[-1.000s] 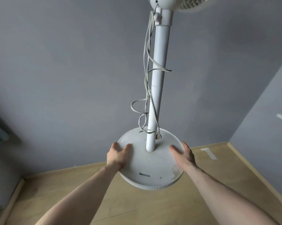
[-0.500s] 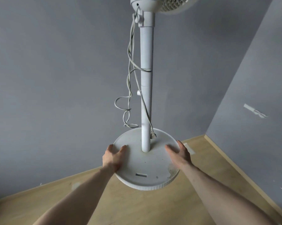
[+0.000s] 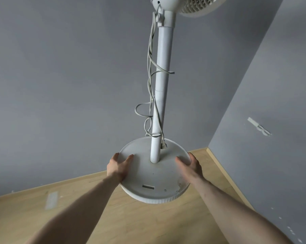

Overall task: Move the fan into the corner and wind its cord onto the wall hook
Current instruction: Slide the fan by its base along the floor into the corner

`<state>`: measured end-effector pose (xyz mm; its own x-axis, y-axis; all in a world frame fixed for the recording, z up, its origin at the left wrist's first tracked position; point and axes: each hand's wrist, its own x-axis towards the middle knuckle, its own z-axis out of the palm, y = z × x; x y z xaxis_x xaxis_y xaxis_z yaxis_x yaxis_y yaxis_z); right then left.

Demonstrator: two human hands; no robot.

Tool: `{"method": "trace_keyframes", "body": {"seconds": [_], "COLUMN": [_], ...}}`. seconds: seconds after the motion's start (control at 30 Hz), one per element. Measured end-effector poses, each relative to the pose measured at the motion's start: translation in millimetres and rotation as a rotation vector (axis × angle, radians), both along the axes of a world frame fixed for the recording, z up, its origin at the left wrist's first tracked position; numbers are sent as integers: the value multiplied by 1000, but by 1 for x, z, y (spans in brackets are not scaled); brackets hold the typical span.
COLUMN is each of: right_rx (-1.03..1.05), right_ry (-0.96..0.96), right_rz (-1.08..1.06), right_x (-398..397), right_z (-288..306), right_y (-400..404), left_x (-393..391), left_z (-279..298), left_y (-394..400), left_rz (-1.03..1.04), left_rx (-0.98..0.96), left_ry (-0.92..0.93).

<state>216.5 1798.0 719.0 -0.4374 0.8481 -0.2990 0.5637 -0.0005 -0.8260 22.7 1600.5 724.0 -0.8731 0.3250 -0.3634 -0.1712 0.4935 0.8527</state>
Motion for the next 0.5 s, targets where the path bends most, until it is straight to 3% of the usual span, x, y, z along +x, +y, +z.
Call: {"method": "trace_keyframes", "body": {"seconds": [0.5], "right_rx": [7], "right_ry": [58], "right_rz": [-95], "right_x": [52], "right_z": [-36], "right_y": [228], "left_x": [32], "left_z": [-37], "left_y": [249], "left_rz": [-86], "left_rx": [-2], "left_ry": [5]}}
